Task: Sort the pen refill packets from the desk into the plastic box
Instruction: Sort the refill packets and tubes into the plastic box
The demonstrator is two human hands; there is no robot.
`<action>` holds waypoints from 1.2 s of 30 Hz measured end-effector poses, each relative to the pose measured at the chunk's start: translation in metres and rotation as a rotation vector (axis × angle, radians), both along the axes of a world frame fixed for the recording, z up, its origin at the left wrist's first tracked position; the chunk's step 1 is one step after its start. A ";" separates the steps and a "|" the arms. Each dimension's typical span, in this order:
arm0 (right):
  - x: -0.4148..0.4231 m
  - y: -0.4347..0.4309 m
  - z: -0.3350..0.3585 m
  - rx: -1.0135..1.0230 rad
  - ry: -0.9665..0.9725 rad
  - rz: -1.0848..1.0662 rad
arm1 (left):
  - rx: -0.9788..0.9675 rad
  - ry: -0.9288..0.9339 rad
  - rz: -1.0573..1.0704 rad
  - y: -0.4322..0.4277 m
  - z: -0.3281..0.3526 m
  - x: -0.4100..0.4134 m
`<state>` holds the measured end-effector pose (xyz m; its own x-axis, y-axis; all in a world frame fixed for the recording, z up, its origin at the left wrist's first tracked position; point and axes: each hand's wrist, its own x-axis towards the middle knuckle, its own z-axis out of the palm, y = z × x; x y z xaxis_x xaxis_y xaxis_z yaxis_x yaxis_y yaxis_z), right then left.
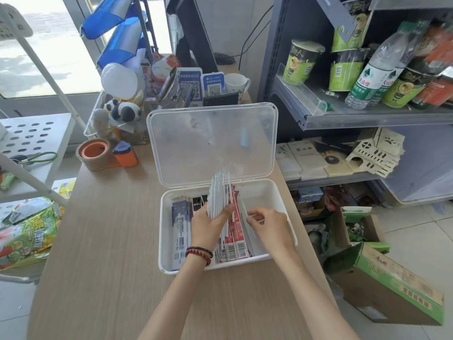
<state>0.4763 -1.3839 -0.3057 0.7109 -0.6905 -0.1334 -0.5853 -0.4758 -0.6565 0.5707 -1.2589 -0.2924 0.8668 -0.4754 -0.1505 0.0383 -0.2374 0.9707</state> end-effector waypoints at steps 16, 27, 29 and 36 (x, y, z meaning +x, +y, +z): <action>0.001 0.001 0.004 0.124 -0.076 0.000 | 0.002 0.082 0.032 0.000 -0.010 0.005; -0.002 0.003 0.016 0.235 -0.209 0.081 | -0.040 0.116 -0.132 -0.002 -0.001 0.000; 0.000 0.003 0.014 0.226 -0.201 0.067 | -0.076 0.144 -0.142 -0.002 0.001 -0.002; 0.000 -0.001 0.002 0.087 -0.076 -0.006 | -0.088 0.088 -0.048 0.001 -0.001 0.000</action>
<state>0.4762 -1.3844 -0.3041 0.7169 -0.6832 -0.1392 -0.5353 -0.4114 -0.7377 0.5704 -1.2576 -0.2929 0.8278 -0.5311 -0.1811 0.1149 -0.1555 0.9811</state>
